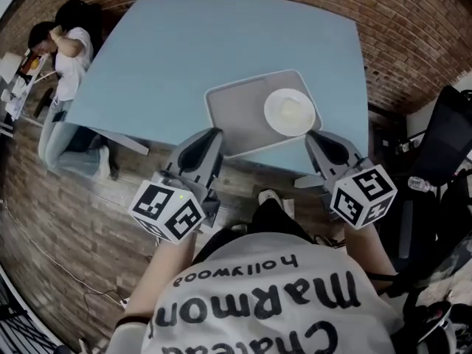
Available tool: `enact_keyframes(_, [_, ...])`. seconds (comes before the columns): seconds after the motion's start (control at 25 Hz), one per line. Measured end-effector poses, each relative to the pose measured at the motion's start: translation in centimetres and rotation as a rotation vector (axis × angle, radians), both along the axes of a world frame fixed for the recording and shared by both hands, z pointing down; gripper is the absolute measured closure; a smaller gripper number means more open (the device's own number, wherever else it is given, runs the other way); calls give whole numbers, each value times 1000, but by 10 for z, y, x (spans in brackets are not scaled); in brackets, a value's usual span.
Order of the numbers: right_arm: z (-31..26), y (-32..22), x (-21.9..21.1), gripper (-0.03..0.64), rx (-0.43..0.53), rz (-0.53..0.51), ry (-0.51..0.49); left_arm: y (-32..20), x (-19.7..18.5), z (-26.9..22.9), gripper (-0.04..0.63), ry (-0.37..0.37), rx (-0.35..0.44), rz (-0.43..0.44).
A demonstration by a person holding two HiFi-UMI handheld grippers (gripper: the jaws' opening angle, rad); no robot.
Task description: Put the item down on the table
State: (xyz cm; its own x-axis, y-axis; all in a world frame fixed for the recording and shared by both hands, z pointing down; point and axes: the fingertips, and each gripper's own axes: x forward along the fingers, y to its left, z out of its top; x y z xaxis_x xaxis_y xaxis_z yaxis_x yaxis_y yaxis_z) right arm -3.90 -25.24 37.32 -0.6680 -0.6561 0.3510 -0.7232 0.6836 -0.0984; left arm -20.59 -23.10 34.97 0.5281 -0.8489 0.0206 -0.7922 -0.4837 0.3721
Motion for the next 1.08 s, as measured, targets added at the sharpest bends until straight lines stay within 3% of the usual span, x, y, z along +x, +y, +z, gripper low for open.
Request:
enact_keyframes(0.72, [-15,27,-26,607,53,37,34,21,-28,-9,569,13,14,28])
enact_keyframes(1.08, [-11,14,-19,607,63,24,78,8,-18,-6,569,28,1,39])
